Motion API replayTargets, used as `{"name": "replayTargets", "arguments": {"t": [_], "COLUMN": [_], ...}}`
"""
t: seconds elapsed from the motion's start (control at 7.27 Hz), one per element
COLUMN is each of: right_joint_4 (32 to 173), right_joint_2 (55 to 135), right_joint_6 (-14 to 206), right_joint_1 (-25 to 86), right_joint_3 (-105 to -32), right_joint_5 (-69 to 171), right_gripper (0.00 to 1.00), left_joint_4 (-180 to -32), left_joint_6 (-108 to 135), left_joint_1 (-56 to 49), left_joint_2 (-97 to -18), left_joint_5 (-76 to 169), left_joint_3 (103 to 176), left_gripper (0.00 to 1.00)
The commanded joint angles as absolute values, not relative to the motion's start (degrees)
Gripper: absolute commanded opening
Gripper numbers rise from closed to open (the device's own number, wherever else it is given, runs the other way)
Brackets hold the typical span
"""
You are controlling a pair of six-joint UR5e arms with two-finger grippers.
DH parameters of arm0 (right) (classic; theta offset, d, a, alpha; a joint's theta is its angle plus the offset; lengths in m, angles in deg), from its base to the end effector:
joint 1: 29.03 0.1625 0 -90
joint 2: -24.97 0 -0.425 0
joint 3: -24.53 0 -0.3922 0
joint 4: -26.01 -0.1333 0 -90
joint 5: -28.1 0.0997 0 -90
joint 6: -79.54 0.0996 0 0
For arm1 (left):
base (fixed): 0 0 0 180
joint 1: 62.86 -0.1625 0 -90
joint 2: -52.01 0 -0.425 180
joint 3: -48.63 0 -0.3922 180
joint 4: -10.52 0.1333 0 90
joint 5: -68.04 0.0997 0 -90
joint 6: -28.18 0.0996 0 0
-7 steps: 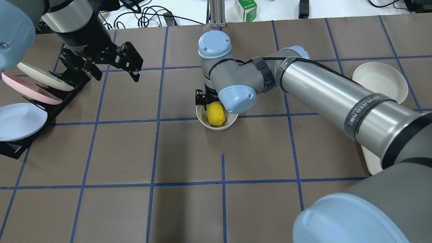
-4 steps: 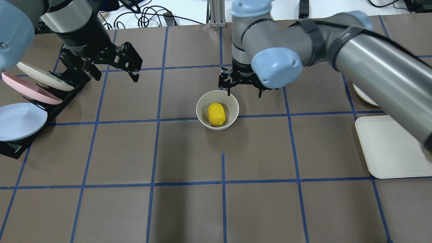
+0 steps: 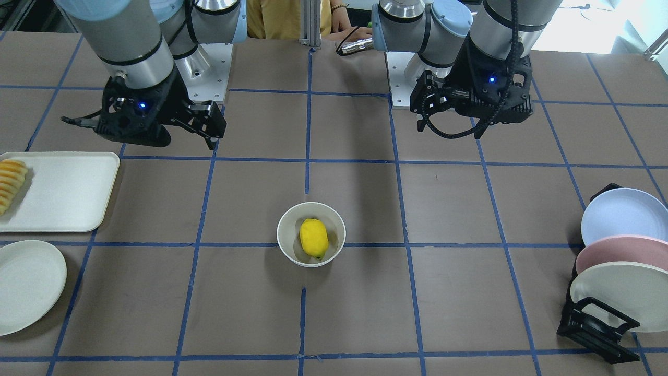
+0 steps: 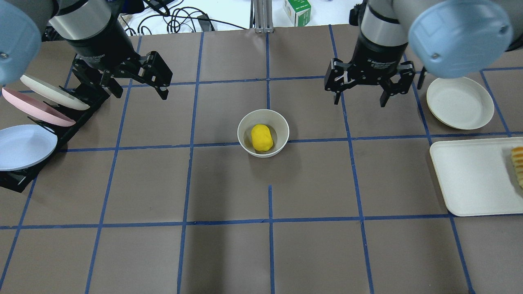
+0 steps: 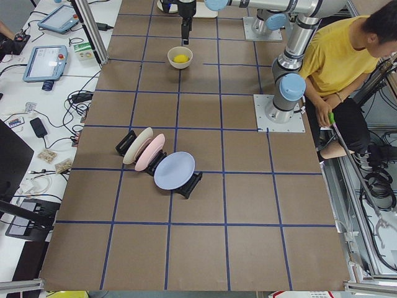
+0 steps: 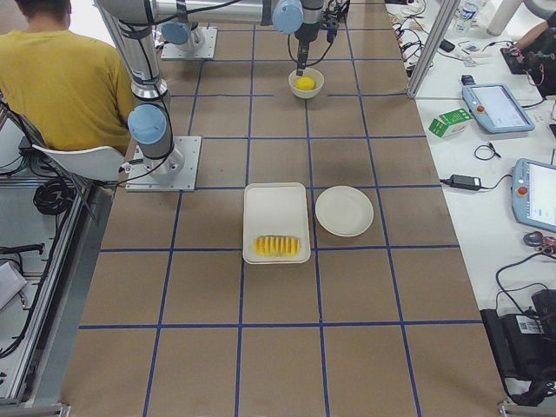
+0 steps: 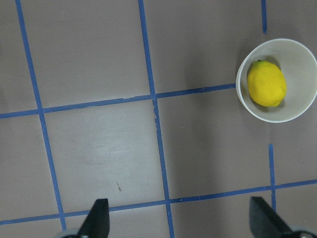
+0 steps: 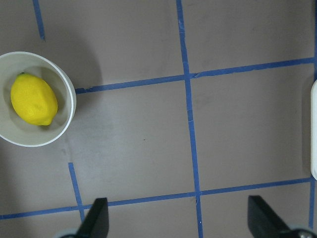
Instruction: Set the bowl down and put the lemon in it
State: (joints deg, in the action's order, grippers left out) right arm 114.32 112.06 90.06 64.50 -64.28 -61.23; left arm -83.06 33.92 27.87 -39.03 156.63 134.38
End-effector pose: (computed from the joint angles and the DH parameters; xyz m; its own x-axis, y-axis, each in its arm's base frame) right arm 0.1654 -0.4980 0.4698 -0.9925 0.1221 -0.0006 0.1218 0.9907 0.0606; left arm -0.1421 -0.4966 0.5092 -0.9933 0.1125 0.0251 0.1127 0.9936 0.0040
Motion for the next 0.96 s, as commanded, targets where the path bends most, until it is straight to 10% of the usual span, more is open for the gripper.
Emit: {"name": "replayTargets", "arguments": {"t": [0.0, 0.83], "right_joint_4": [113.8, 113.2], "right_joint_2": [113.6, 114.7], "right_joint_6": [88.8, 86.5], "right_joint_1": [62.3, 60.4], "right_joint_3": [-64.8, -64.8], "right_joint_5": [-60.8, -61.6], "right_gripper": [1.00, 1.00], "left_joint_4": [-83.0, -82.9], "left_joint_6": [33.9, 34.5], "left_joint_1": [27.8, 27.4], "left_joint_2": [-39.0, -38.9], "left_joint_5": [156.6, 157.0], "left_joint_3": [134.3, 134.2], "left_gripper": [1.00, 1.00]}}
